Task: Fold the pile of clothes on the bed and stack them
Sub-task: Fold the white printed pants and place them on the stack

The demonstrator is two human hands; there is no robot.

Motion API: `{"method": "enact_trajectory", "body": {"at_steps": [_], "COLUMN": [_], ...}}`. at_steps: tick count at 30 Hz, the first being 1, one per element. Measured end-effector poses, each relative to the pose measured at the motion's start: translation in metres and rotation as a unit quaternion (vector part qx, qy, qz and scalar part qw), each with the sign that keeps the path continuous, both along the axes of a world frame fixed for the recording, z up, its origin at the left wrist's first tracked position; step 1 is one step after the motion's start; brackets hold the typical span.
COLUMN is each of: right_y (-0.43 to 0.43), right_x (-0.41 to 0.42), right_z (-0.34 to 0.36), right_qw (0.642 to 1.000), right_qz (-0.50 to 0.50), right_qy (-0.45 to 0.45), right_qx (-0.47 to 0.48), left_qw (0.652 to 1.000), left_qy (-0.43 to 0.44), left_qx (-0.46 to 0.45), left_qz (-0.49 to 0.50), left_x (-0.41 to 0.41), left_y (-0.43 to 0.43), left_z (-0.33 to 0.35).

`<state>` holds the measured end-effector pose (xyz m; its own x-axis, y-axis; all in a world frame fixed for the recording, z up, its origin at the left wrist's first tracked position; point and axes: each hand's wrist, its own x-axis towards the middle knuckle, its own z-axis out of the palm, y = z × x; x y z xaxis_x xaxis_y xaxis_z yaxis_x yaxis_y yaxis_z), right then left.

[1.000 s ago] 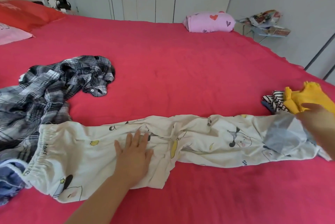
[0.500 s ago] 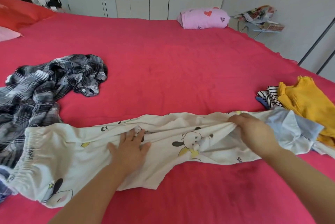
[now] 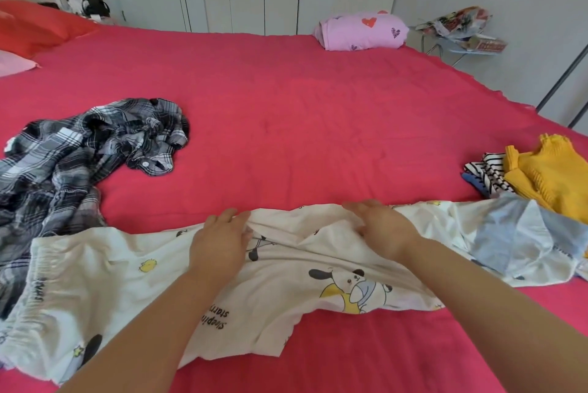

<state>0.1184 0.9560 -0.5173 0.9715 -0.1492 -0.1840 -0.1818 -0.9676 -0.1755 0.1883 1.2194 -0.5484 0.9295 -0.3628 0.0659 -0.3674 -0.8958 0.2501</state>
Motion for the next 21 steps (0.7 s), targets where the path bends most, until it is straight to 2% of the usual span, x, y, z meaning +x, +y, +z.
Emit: {"method": "enact_trajectory", "body": {"at_steps": [2,4,6,8,10,12,15,17,19,21], "right_y": [-0.005,-0.011,-0.02,-0.025,-0.025,-0.016,0.011,0.028,0.033,0.027], "right_x": [0.009,0.013,0.016,0.021,0.025,0.022,0.005,-0.015,-0.036,-0.049], "right_z": [-0.005,-0.001,0.008,0.017,0.016,0.007,-0.001,-0.012,-0.028,-0.042], "right_qw": [0.999,0.998,0.983,0.95,0.944,0.963,0.976,0.982,0.996,0.997], "right_qz": [-0.009,-0.058,-0.149,-0.226,-0.242,-0.196,-0.075,0.01,0.053,0.039], "right_qy": [0.031,-0.003,-0.105,-0.179,-0.159,-0.119,-0.161,-0.148,-0.047,0.057], "right_qx": [-0.027,-0.035,0.029,0.121,0.161,0.143,0.13,0.118,0.059,-0.022], "left_qw": [1.0,0.999,0.996,0.985,0.976,0.977,0.984,0.991,0.991,0.989], "left_qy": [0.027,0.044,0.026,0.001,0.013,0.045,0.034,0.036,0.06,0.068], "left_qx": [0.013,-0.006,-0.061,-0.143,-0.192,-0.197,-0.176,-0.097,0.051,0.093], "left_qz": [0.007,0.026,0.059,0.096,0.103,0.065,-0.02,-0.08,-0.109,-0.094], "left_x": [0.009,0.017,0.026,0.036,0.041,0.037,0.014,-0.003,-0.014,-0.02], "left_y": [-0.001,-0.003,-0.004,-0.007,-0.012,-0.016,-0.013,-0.004,0.01,0.023], "left_z": [-0.001,0.005,0.012,0.017,0.014,0.005,-0.002,-0.009,-0.017,-0.017]}}
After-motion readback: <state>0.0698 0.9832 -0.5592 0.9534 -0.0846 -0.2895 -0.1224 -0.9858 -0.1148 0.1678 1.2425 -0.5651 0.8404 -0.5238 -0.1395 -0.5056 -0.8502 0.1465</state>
